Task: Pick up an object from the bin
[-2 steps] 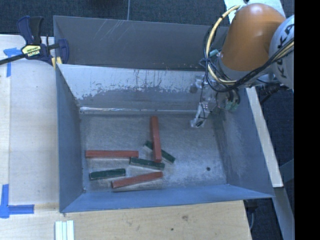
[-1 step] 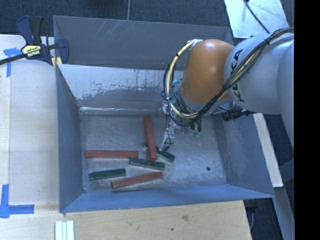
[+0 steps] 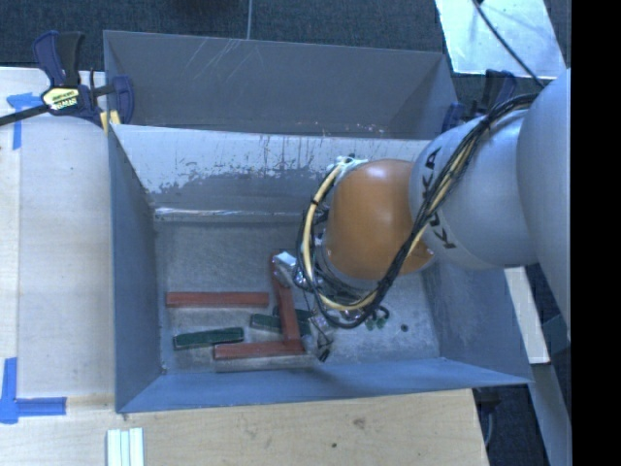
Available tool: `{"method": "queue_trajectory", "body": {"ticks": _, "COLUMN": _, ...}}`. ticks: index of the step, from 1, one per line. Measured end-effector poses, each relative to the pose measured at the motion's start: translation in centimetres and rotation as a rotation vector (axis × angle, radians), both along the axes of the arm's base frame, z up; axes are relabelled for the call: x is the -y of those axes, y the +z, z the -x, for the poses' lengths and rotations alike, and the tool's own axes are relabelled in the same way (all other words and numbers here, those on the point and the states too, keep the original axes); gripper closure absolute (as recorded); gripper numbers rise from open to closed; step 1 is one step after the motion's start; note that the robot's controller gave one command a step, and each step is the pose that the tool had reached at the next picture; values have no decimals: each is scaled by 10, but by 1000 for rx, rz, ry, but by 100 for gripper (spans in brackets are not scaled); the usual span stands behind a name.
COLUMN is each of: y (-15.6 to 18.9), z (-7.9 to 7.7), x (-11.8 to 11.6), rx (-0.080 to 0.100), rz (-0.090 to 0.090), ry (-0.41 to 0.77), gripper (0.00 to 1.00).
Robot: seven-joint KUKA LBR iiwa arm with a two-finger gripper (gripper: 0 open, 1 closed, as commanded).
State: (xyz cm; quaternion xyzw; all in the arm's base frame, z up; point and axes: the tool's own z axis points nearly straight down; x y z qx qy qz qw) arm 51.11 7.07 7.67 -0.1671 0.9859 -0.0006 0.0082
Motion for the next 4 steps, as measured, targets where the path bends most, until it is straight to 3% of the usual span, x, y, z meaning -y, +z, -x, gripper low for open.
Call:
{"method": "queue_trajectory", "body": {"ticks": 1, "y": 44, "z": -81, "x": -35, "rx": -4, "rz": -3, "ry": -121, "gripper": 0}}
{"method": "queue_trajectory", "body": {"ticks": 2, "y": -3, "z": -63, "x": -44, "rx": -10, "rz": 4, "ry": 284, "gripper": 0}}
{"method": "queue_trajectory", "body": {"ticks": 3, "y": -3, "z": -63, "x": -40, "rx": -14, "rz": 10, "ry": 280, "gripper": 100}}
{"method": "queue_trajectory", "body": {"ticks": 4, "y": -4, "z": -79, "x": -76, "rx": -10, "rz": 8, "ry": 567, "gripper": 100}}
